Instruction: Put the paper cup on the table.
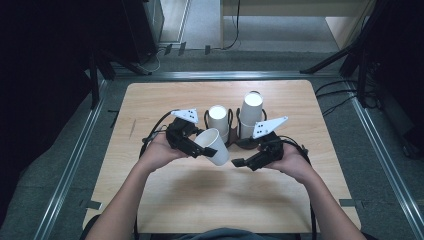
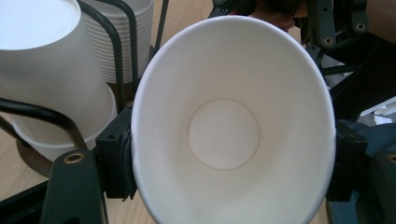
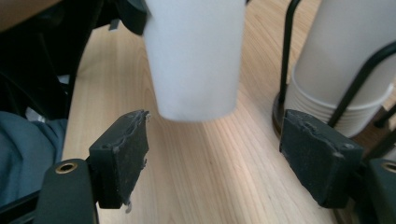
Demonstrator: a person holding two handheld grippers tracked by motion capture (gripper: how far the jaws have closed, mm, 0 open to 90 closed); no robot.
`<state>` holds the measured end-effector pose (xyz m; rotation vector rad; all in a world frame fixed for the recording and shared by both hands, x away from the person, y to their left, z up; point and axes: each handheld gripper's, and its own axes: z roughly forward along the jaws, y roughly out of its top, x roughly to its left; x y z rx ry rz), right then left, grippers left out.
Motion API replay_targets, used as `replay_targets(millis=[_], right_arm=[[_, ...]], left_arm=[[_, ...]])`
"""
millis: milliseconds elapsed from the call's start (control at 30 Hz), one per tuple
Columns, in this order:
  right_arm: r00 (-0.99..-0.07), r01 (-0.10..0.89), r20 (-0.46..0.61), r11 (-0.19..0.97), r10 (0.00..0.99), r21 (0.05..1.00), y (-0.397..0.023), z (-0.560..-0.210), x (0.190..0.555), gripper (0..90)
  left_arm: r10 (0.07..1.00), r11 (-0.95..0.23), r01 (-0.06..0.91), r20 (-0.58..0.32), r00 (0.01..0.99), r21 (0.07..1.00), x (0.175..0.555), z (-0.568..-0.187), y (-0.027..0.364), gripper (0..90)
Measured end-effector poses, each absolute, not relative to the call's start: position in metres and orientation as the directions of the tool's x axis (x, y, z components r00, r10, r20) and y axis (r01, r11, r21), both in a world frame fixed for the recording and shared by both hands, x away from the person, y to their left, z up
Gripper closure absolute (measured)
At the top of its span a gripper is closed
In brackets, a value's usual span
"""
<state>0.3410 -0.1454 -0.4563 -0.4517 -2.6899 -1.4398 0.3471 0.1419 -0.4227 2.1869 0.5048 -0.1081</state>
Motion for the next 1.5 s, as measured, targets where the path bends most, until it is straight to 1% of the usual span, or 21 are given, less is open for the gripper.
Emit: replay_targets(millis=[100, 267, 700, 767, 1067, 1267, 1400, 1500], right_arm=[[-0.954, 0.285, 0.184, 0.524, 0.237, 0.802, -0.150, -0.455, 0.340, 24.1], [-0.947, 0.302, 0.191, 0.516, 0.258, 0.802, -0.156, -0.453, 0.340, 24.1], [-0.945, 0.287, 0.157, 0.498, 0.287, 0.818, -0.163, -0.449, 0.341, 24.1], [-0.945, 0.282, 0.151, 0.496, 0.289, 0.821, -0.164, -0.449, 0.341, 24.1], [-0.939, 0.300, 0.162, 0.494, 0.304, 0.816, -0.161, -0.448, 0.347, 24.1], [-0.943, 0.293, 0.158, 0.509, 0.292, 0.810, -0.158, -0.450, 0.348, 24.1], [-0.941, 0.299, 0.159, 0.509, 0.300, 0.807, -0.159, -0.452, 0.349, 24.1], [-0.938, 0.306, 0.165, 0.505, 0.304, 0.807, -0.161, -0.452, 0.350, 24.1]], left_arm=[[0.315, -0.544, 0.395, -0.255, 0.914, 0.740, 0.347, -0.422, 0.146, 24.4], [0.340, -0.542, 0.411, -0.256, 0.905, 0.733, 0.349, -0.424, 0.156, 24.3], [0.399, -0.512, 0.445, -0.255, 0.881, 0.735, 0.348, -0.426, 0.183, 24.3], [0.404, -0.517, 0.440, -0.245, 0.882, 0.734, 0.348, -0.427, 0.187, 24.3], [0.453, -0.497, 0.465, -0.239, 0.859, 0.732, 0.345, -0.429, 0.209, 24.2], [0.492, -0.473, 0.496, -0.248, 0.834, 0.728, 0.349, -0.432, 0.230, 24.2], [0.520, -0.451, 0.517, -0.257, 0.814, 0.727, 0.353, -0.434, 0.243, 24.2], [0.540, -0.455, 0.525, -0.246, 0.805, 0.719, 0.356, -0.434, 0.249, 24.2]])
